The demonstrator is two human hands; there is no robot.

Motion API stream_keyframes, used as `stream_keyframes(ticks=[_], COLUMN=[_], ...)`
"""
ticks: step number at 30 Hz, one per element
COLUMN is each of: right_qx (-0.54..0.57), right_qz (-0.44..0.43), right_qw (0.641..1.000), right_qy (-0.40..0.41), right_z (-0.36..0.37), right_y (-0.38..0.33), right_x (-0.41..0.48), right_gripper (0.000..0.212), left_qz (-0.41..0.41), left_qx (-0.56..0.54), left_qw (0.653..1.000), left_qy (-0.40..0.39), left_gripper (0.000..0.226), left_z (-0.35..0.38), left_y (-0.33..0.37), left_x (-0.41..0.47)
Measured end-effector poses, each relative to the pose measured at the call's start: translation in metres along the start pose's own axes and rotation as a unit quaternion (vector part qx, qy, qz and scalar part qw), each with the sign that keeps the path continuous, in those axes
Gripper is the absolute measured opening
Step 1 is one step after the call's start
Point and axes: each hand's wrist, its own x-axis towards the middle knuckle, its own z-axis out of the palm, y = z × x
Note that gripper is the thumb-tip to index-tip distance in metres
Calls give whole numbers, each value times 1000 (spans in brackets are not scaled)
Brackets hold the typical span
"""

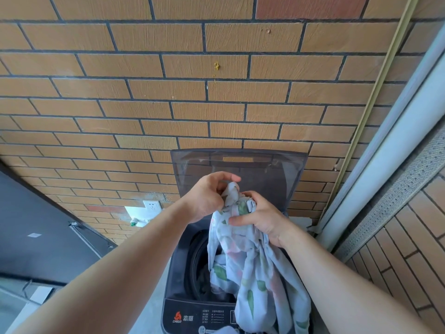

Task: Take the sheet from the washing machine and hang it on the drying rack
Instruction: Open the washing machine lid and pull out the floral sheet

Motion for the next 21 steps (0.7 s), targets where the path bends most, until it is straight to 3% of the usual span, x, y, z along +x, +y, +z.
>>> stream_keyframes(ticks=[2, 5, 9, 14, 17, 21], right_qx=[0, 3, -4, 47, 63, 7], right_qz=[-17, -41, -87, -120, -126, -129], right_qw=[999, 998, 995, 987, 984, 984], right_qy=[28, 48, 54, 91, 110, 122], right_z=[-2, -5, -1, -12, -21, -28], right_y=[-2, -7, -17, -31, -34, -34], right_x=[2, 5, 6, 10, 9, 7], right_gripper=[67, 64, 64, 62, 62, 57], left_qz=[9, 10, -26, -108, -102, -84], left_qx=[15, 137, 296, 293, 336, 341], left_qw=[999, 985, 952, 950, 936, 929], left_qy=[34, 104, 77, -15, 39, 117], left_gripper=[79, 69, 22, 22, 18, 15], left_z=[-2, -4, 4, 10, 10, -2], left_y=[-8, -20, -44, -81, -84, -66], left_x=[3, 7, 9, 8, 12, 18])
